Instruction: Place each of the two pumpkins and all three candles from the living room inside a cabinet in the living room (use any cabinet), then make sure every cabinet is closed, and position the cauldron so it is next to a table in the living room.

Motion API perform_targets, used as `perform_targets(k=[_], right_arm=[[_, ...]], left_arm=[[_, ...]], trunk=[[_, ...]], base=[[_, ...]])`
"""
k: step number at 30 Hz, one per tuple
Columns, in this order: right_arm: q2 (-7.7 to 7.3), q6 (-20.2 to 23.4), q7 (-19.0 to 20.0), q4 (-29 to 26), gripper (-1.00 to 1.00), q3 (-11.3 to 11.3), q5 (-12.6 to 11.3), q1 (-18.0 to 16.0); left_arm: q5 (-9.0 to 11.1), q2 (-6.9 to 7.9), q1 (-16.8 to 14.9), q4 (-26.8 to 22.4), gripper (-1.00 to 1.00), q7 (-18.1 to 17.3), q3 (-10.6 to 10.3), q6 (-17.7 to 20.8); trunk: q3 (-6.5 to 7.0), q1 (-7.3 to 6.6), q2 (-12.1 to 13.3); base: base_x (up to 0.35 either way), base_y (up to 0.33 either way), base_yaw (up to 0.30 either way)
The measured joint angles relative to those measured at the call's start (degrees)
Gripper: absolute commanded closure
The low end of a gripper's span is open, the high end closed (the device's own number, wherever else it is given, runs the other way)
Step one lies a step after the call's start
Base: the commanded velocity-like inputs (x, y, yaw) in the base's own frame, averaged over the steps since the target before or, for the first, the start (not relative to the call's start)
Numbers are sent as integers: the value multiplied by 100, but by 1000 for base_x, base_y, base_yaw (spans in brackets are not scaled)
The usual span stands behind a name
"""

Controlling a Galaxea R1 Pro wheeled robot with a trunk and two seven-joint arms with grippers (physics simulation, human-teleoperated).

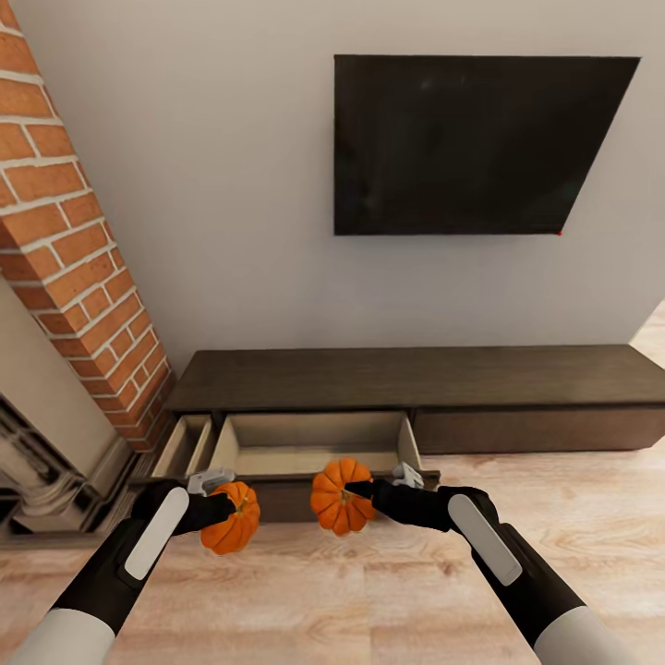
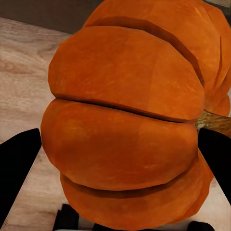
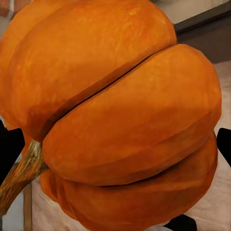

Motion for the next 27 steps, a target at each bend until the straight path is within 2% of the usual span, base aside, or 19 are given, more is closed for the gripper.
perform_targets(k=[11, 15, 18, 22, 25, 27], right_arm=[[2, -10, 0, 0, 100, 0, -3, 0], [8, -29, 8, 0, 100, 11, 28, 0], [15, -37, 5, -6, 100, 13, 53, 0], [41, -45, -45, -5, 100, -3, 62, -42], [69, -58, -84, 15, 100, -15, 110, -230], [96, -88, -113, 24, 100, -11, 10, -435]], left_arm=[[59, -3, 0, 1, 100, -4, 3, -5], [391, -29, -5, -10, 100, 0, -25, -19], [510, -39, -50, -261, 100, 11, -37, -30], [561, -42, -489, -536, 100, 47, -35, -33], [544, -62, -869, -377, 100, 93, -38, -22], [528, -112, -1044, -240, 100, 106, -37, -58]], trunk=[[0, 2, 0], [0, 2, 0], [1, 2, 0], [1, 2, 0], [1, 3, 1], [1, 2, 0]], base=[[40, 12, 0], [0, 0, 0], [0, 0, 0], [0, 0, 0], [0, 0, 0], [0, 0, 0]])
